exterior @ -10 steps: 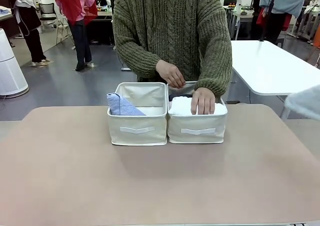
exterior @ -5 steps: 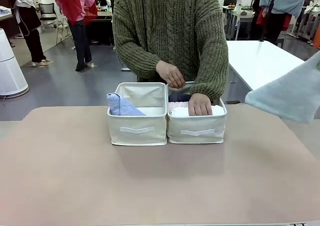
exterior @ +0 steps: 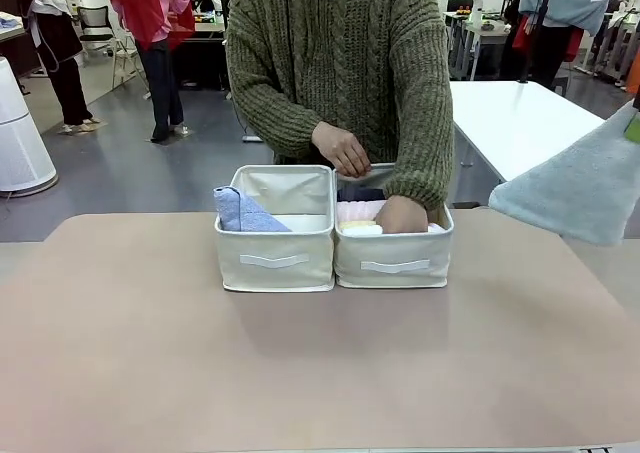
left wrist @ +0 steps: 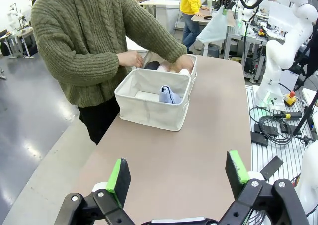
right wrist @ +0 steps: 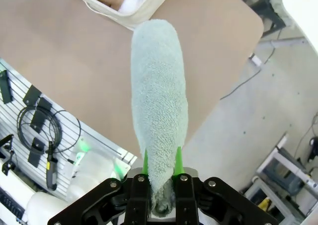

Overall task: Sort the towels based on their folding style.
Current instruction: Pick up another triangle-folded towel from the table and place it in the left Fabric basket.

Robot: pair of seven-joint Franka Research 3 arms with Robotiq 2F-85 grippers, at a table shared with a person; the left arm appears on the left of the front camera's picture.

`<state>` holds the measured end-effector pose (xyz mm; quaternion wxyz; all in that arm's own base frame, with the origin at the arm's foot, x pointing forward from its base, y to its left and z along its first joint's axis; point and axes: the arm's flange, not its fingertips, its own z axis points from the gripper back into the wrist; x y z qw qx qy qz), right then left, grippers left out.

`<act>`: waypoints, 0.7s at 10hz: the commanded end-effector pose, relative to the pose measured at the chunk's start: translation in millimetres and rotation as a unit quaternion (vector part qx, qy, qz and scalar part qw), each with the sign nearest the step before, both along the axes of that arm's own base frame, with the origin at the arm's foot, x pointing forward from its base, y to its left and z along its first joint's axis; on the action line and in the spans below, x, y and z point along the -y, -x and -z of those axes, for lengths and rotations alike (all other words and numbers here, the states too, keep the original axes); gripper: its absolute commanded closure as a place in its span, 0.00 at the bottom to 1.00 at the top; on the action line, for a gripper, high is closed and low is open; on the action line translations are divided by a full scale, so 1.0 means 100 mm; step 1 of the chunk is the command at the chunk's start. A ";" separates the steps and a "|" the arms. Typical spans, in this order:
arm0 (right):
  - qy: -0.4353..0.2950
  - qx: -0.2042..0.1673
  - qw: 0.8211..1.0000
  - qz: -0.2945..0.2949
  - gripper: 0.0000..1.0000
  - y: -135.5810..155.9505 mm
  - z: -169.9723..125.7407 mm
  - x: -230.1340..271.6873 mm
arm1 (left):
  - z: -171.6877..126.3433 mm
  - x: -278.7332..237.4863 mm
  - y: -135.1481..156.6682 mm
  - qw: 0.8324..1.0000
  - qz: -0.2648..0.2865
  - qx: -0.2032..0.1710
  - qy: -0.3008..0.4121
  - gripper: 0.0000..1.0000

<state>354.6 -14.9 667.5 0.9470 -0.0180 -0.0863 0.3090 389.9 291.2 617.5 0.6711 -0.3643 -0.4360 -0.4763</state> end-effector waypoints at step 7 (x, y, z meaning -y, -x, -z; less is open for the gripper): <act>-0.008 0.005 1.000 -0.006 0.96 0.03 0.02 0.00 | -0.02 0.00 0.02 1.000 -0.003 0.006 0.004 0.00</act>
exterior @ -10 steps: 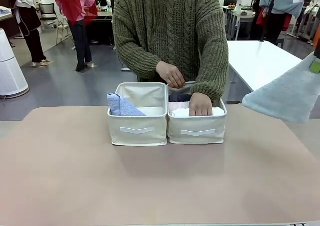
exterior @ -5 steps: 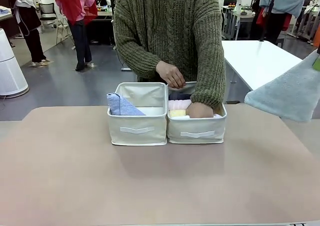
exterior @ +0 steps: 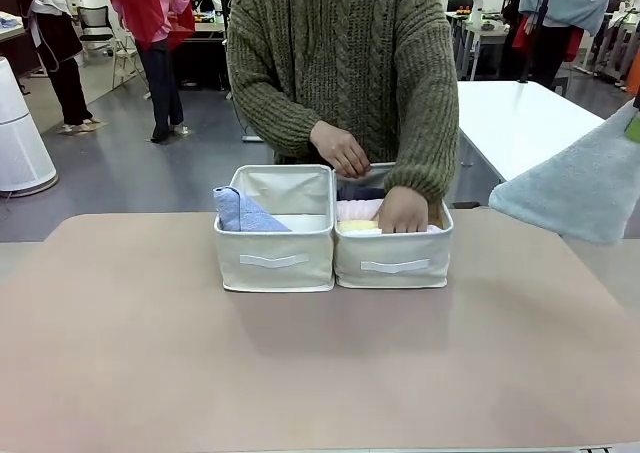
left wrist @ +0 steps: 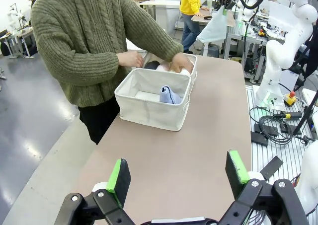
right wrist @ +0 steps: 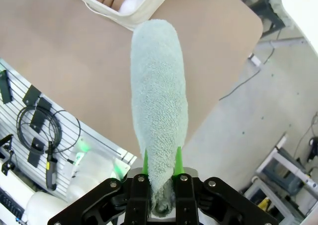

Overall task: Sort the towels based on their folding style.
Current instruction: Pick up another triangle-folded towel from the table and place it in the left Fabric basket.

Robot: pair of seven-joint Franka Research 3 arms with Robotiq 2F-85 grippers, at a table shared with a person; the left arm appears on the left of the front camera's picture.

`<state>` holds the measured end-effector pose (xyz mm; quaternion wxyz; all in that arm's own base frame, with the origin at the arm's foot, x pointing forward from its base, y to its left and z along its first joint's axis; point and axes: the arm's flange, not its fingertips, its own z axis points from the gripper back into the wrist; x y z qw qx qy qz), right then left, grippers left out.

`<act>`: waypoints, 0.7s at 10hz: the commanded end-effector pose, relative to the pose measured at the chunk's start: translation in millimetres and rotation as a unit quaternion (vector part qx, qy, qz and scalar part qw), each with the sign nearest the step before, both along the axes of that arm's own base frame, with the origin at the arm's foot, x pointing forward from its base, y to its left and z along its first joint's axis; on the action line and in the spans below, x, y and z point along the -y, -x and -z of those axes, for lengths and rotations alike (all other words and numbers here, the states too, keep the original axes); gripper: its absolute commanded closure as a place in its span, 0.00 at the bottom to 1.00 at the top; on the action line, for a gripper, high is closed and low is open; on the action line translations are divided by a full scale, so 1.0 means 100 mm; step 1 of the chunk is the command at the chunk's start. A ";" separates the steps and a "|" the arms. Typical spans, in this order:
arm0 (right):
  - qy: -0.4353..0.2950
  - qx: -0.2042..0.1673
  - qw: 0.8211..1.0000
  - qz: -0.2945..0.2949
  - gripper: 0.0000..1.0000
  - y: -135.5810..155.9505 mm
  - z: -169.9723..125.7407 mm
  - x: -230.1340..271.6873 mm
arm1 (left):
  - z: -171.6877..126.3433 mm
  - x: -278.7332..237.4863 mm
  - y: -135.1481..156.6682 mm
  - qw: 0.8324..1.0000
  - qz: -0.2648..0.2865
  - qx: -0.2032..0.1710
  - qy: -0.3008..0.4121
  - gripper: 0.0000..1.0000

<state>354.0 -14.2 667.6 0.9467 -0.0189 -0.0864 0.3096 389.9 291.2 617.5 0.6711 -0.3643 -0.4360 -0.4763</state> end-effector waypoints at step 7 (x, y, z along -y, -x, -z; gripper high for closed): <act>0.014 0.016 0.996 -0.082 0.83 -0.12 -0.14 -0.21 | -0.02 0.00 0.02 1.000 -0.003 0.006 0.004 0.00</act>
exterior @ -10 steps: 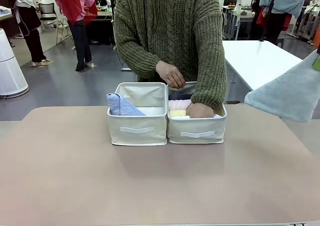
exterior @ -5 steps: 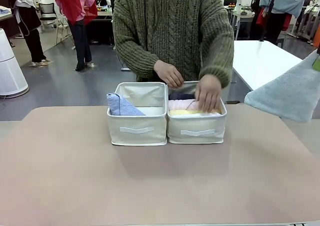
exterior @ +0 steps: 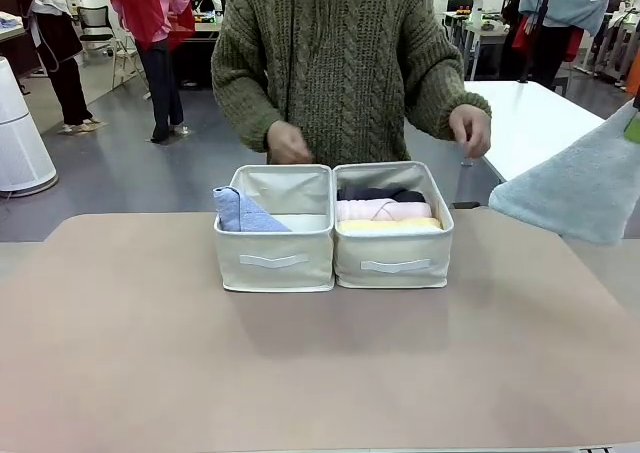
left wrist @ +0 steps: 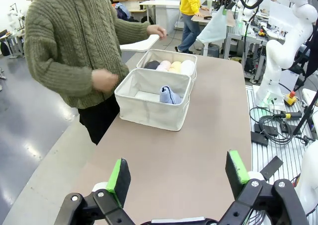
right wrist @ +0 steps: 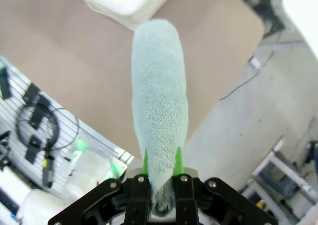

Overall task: Sort the towels based on their folding style.
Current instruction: Pick up another triangle-folded towel from the table and place it in the left Fabric basket.

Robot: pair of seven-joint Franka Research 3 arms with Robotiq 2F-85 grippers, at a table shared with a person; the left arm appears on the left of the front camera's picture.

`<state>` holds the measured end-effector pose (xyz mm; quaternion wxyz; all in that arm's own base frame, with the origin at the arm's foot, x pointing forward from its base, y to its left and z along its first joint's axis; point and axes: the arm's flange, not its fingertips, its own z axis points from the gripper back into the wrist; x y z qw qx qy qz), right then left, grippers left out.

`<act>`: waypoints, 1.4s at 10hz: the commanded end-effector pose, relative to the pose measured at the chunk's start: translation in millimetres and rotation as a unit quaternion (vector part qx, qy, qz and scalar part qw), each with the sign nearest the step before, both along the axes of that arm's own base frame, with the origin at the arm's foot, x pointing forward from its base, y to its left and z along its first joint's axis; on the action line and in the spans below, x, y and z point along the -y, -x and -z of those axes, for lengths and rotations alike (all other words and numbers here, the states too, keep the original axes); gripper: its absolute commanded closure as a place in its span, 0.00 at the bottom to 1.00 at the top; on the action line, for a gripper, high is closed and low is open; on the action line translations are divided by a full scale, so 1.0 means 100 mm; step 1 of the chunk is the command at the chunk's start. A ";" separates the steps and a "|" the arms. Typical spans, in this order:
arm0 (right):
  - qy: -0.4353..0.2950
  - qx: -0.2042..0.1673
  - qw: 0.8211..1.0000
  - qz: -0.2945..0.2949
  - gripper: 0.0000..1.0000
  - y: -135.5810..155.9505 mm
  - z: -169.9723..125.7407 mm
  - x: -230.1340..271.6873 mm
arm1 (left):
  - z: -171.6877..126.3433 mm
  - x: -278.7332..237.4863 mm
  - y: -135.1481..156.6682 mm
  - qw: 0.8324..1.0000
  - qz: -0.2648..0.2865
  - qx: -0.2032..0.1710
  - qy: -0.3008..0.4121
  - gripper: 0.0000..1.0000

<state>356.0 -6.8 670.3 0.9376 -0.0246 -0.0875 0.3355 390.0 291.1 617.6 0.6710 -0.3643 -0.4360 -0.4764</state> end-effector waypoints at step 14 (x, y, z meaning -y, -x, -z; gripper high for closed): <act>-0.058 0.056 0.954 -0.290 0.83 -1.72 0.35 -2.60 | -0.02 0.00 0.02 1.000 -0.003 0.006 0.004 0.00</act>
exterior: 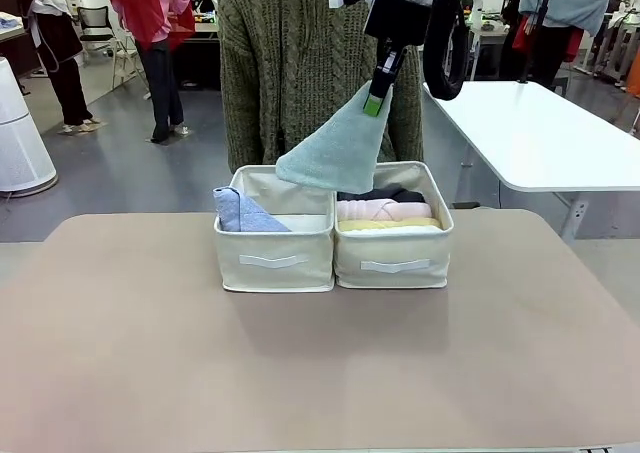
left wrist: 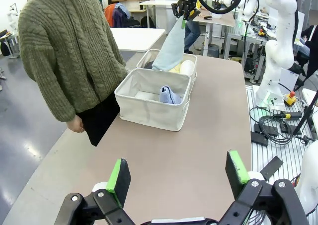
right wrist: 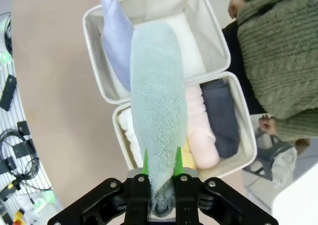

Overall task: Sort the towels based on their folding style.
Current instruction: Pick up another triangle-folded towel from the table and place it in the left Fabric basket.

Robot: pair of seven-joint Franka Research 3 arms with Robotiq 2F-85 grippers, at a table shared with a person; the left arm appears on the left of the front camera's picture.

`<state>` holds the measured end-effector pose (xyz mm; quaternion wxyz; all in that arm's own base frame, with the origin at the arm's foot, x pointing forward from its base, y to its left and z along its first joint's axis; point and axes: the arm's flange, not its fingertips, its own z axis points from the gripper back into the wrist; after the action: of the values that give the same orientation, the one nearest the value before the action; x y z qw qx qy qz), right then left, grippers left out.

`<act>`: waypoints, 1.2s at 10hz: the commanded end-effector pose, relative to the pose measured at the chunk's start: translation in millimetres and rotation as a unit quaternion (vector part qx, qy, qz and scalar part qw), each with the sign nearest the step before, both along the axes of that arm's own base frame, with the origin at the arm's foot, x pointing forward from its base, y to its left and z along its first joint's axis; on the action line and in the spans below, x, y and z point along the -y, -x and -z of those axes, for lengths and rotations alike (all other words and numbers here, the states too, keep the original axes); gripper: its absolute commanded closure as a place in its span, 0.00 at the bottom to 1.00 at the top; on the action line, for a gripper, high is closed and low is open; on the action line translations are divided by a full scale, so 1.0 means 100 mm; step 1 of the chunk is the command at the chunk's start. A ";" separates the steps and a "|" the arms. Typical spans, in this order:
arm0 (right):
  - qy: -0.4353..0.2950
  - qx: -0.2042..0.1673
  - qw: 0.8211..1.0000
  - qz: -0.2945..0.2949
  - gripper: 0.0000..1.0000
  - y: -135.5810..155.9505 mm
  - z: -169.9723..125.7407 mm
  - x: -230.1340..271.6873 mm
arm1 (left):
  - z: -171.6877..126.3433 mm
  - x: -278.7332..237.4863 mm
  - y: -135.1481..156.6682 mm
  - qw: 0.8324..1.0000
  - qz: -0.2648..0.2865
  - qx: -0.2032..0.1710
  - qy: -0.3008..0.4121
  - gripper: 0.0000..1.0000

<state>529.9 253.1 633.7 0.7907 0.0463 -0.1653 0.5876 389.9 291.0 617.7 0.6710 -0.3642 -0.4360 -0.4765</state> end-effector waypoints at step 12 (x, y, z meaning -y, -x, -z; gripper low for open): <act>-0.005 0.030 0.995 -0.100 0.83 -0.58 0.20 -0.87 | -0.01 0.00 0.02 1.000 -0.003 0.006 0.004 0.00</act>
<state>580.0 335.8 604.6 0.7364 0.0473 -0.1903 0.6476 389.9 291.1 617.8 0.6710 -0.3641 -0.4361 -0.4765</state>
